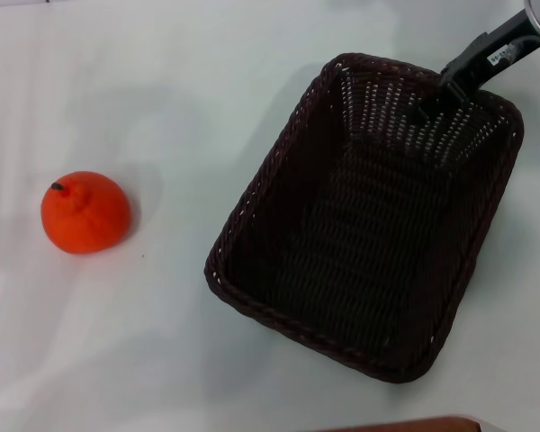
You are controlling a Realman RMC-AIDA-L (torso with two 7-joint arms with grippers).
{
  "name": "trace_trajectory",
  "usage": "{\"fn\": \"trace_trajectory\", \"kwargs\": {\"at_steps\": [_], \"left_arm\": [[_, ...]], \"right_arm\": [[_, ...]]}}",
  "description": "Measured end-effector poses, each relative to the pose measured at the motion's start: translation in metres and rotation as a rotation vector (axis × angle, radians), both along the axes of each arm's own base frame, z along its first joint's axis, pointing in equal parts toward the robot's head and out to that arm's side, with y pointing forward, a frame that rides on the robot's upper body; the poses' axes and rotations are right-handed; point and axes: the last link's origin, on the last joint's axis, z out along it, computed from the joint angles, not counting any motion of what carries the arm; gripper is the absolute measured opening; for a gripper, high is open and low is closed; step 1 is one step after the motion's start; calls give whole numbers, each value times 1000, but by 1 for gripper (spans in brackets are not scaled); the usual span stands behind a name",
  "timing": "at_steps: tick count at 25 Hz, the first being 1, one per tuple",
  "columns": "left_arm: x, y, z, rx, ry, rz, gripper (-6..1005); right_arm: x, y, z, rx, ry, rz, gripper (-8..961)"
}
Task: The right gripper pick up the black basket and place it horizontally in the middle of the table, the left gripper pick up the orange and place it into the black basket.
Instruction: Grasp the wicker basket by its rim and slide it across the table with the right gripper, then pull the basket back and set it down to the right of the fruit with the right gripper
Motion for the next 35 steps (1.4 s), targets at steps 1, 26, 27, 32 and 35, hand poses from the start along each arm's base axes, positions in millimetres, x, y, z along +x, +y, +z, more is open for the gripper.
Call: {"fn": "trace_trajectory", "kwargs": {"at_steps": [1,26,27,32,35], "left_arm": [[0,0,0,0,0,0,823],[-1,5,-2,-13,-2,15,824],[-1,5,-2,-13,-2,15,824],[0,7,-2,-18,-2,12,824],[0,8,-3,-21,-2,10,823]], "right_arm": [[0,0,0,-2,1,-1,761],[34,-27,46,129,538,-348,178],[37,-29,46,151,571,-374,178],[49,-32,43,250,681,-497,178],[55,-32,35,299,717,-548,177]]}}
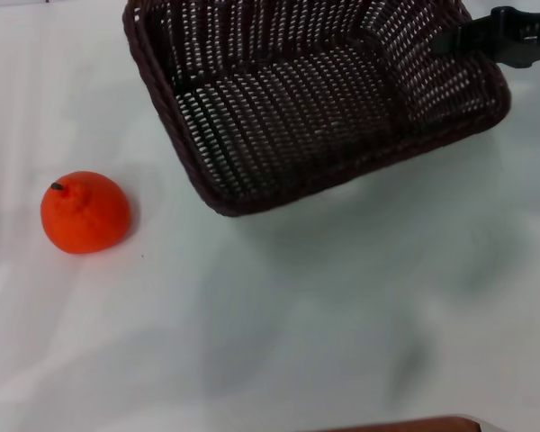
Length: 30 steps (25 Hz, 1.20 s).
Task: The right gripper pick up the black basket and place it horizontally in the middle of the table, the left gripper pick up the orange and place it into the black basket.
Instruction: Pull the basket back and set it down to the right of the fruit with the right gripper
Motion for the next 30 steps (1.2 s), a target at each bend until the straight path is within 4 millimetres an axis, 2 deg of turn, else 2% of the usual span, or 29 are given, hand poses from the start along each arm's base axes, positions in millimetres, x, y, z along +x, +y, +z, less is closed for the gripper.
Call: {"fn": "trace_trajectory", "kwargs": {"at_steps": [5,21,27,30], "left_arm": [[0,0,1,1,1,1,823],[-3,4,3,-2,14,18,824],[-3,6,5,-2,21,20,824],[-4,7,4,-5,21,26,824]], "right_arm": [[4,-1,-16,30,62,-111,177],[7,-6,-52,30,117,-223,178],[3,-8,-58,22,148,-223,318],[1,-10,-60,11,169,-219,451]]}}
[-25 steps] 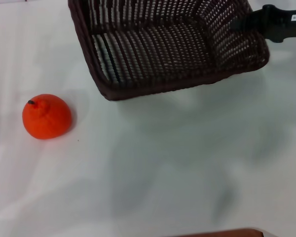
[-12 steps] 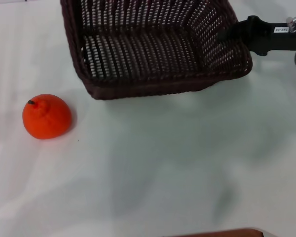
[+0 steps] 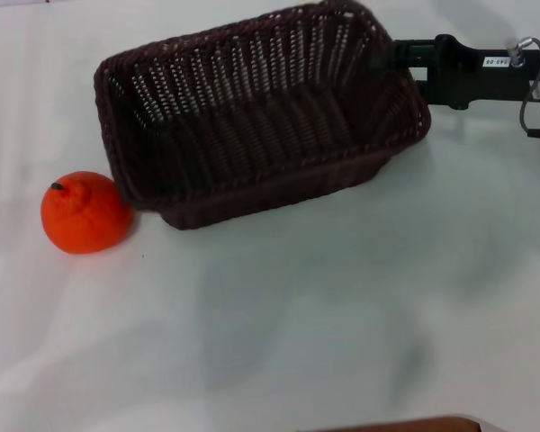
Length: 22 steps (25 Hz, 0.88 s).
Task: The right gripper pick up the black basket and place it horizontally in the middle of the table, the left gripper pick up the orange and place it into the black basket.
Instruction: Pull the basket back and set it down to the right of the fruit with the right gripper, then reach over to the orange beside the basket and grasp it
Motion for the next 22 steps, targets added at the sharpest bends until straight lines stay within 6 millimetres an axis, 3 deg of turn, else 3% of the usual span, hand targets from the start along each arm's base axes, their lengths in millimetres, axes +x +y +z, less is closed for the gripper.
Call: {"fn": "trace_trajectory", "kwargs": {"at_steps": [7,13,22], "left_arm": [[0,2,1,-11,17,-3,822],[4,3,-1,-110,133,-55,820],[-17,-9,-36,-466,358,-10,817]], "right_arm": [[5,-3,4,-4,1,-11,784],[21,0,23,90,-15,-55,914],[30,8,54,363,52,-39,908]]}}
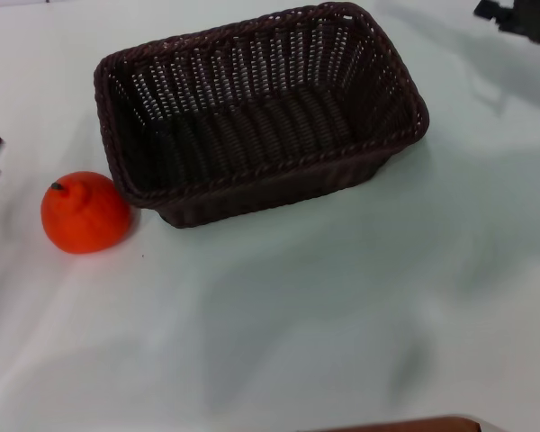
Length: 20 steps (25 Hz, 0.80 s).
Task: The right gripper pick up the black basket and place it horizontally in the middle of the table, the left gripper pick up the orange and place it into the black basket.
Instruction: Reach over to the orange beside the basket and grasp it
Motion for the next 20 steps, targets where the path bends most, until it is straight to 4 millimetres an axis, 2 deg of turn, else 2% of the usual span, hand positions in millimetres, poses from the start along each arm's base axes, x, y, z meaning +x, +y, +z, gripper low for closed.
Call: {"fn": "trace_trajectory", "kwargs": {"at_steps": [8,14,20], "left_arm": [[-5,-10,-32,-170,92,16,814],[-3,-10,-43,-206,112,23,809],[-1,-2,-52,-254,153,17,613]], "right_arm": [[-5,14,1,114,-8,-8,904],[-10,19,-1,121,-16,-4,900],[-8,19,-7,118,-5,-19,900]]}}
